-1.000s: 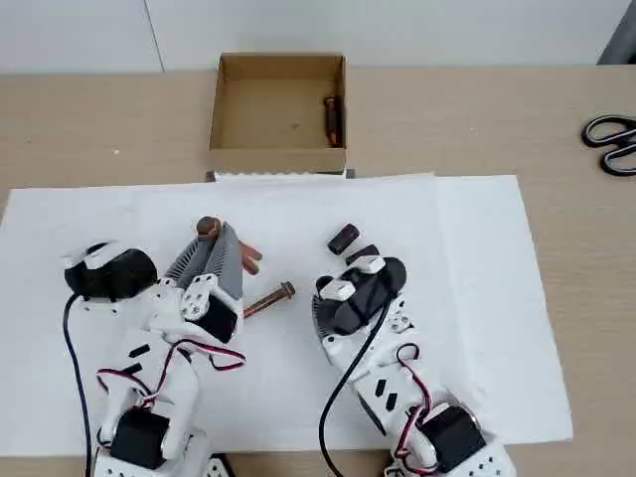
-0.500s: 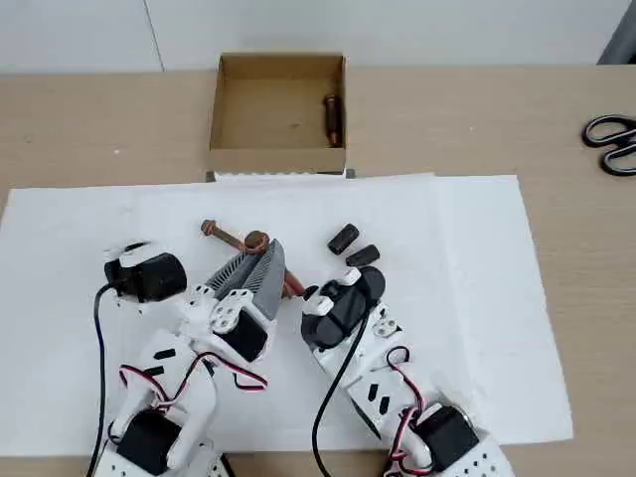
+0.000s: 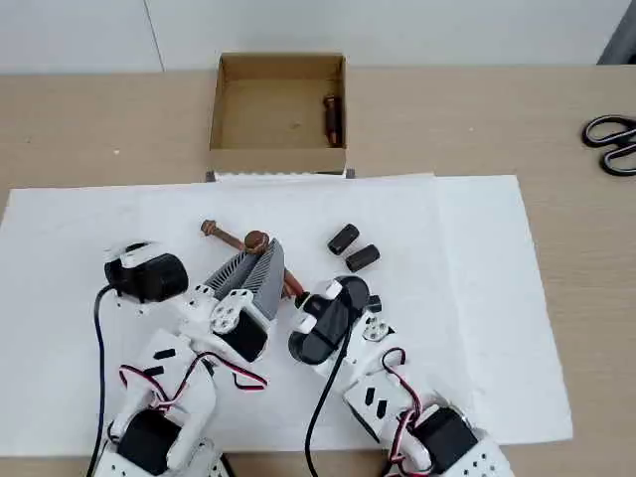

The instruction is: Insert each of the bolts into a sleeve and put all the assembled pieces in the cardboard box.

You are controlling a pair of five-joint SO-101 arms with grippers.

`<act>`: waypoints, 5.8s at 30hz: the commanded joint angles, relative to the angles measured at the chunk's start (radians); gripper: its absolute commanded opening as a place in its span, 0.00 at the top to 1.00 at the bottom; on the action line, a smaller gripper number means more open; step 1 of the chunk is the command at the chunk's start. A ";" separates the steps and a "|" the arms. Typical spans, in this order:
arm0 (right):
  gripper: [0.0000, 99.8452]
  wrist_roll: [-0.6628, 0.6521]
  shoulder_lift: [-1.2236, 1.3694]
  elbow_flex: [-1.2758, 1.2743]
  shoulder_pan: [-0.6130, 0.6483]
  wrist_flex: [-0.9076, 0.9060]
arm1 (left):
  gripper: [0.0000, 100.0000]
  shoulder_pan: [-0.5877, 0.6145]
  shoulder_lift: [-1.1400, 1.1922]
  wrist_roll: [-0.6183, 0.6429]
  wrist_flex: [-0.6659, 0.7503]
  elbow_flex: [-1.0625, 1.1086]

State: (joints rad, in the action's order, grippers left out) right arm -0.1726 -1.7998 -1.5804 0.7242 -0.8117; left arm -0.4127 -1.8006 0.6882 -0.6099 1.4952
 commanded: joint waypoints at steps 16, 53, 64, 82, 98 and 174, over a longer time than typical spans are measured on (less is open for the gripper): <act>1.00 -0.015 -0.012 0.043 0.002 0.048 | 0.99 -0.066 -0.011 -0.029 0.012 -0.004; 1.00 -0.014 -0.012 0.043 0.002 0.051 | 0.99 -0.100 -0.014 -0.028 0.069 0.065; 1.00 -0.012 -0.012 0.003 0.001 0.053 | 0.99 -0.044 -0.014 -0.028 0.098 0.005; 1.00 -0.012 -0.012 0.005 0.002 0.051 | 0.99 -0.038 -0.015 -0.017 0.190 -0.001; 1.00 -0.011 -0.012 0.052 0.005 0.058 | 0.99 -0.011 -0.015 -0.044 0.304 0.157; 1.00 -0.015 -0.012 0.100 0.033 0.056 | 0.99 -0.009 -0.012 0.052 0.290 0.185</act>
State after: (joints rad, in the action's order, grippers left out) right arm -0.1818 -1.7983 -1.5451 0.7549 -0.7841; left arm -0.4266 -1.8052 0.7434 -0.3353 1.6855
